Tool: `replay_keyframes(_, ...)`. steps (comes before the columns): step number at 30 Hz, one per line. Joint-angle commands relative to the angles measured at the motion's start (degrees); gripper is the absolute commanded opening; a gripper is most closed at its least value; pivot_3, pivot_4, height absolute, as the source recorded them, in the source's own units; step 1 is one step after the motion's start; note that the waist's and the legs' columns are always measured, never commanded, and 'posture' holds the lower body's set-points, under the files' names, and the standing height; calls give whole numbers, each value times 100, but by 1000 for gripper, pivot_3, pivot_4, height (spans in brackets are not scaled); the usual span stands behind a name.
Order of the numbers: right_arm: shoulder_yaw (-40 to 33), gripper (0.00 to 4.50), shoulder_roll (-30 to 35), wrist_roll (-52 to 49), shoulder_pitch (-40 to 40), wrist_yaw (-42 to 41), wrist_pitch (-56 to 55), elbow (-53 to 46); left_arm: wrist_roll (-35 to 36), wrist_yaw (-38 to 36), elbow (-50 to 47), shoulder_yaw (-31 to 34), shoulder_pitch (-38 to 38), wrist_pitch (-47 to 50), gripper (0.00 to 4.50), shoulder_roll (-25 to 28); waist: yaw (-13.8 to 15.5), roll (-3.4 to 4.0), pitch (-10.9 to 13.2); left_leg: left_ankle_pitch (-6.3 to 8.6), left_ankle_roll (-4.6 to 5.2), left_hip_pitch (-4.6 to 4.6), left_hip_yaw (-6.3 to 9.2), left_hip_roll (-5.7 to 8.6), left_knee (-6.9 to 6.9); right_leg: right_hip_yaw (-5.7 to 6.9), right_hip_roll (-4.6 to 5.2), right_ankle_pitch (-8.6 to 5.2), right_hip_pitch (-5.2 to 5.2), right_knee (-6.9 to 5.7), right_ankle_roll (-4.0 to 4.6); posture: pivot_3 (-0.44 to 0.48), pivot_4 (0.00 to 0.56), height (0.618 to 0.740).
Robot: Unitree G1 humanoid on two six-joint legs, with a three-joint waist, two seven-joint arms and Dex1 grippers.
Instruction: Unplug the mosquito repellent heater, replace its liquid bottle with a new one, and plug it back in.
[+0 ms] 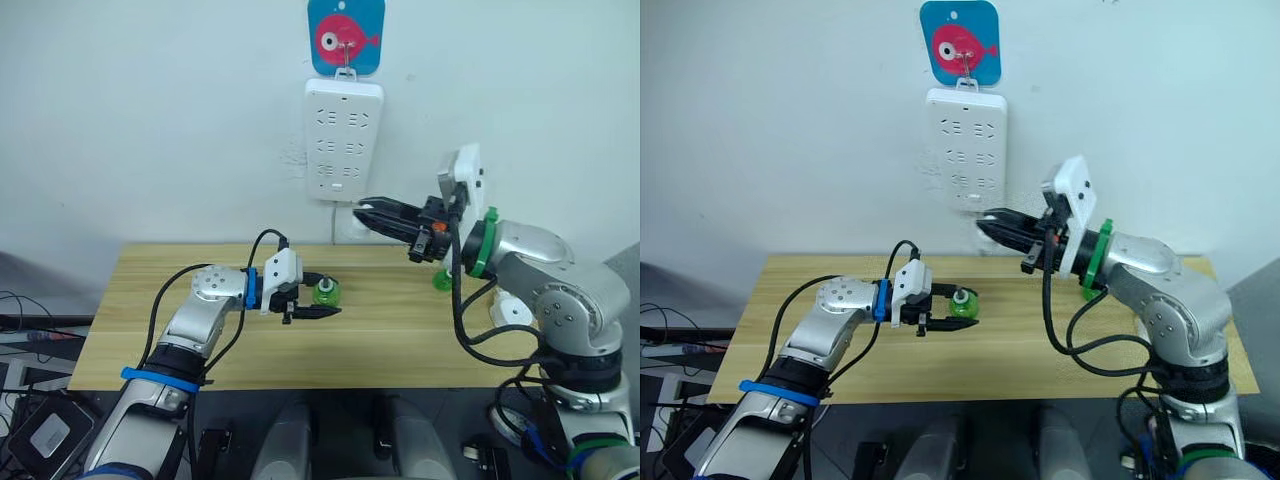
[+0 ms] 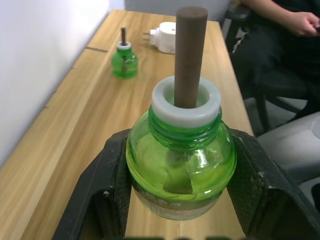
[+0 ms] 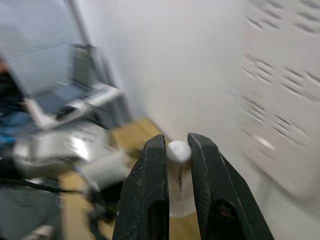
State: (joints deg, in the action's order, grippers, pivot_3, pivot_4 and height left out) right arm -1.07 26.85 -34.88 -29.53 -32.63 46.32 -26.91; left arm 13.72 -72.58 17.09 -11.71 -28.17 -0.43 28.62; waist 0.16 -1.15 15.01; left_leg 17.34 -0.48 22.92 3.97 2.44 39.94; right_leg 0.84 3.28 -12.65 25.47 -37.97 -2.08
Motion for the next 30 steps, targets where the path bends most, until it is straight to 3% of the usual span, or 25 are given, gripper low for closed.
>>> replay_keyframes(1, -138, 285, -300, 1050, 855, 565, -1488, 805, 84, 156, -241, 189, 27, -66, 2259, -34, -2, -2, -1, 0, 0, -3, 0, -1, 0, 1, 0, 0, -3, 0, 0, 32, 256, 740)
replay_keyframes(6, 325, 285, -761, 2240, 1388, 879, -3341, 2247, 133, 264, -449, 235, 15, 95, 2259, -39, -75, 1, 2, 0, 1, -6, -34, -5, -1, -10, -6, 0, 14, -14, 0, 50, 277, 740)
replay_keyframes(18, 393, 285, -1440, 3296, 1031, 1559, -5772, 5434, 326, 310, -1350, 383, 367, 707, 2259, 377, -115, 6, 31, 1, 3, -14, -37, -14, -7, -13, -12, -1, 9, -10, 1, 114, 314, 740)
replay_keyframes(30, 358, 285, -1524, 3412, 734, 1580, -6396, 6382, 401, 356, -1724, 453, 548, 1011, 2259, 546, -104, 10, 51, 1, 3, -14, -32, -15, -8, -20, -12, -1, 8, -10, 1, 129, 324, 740)
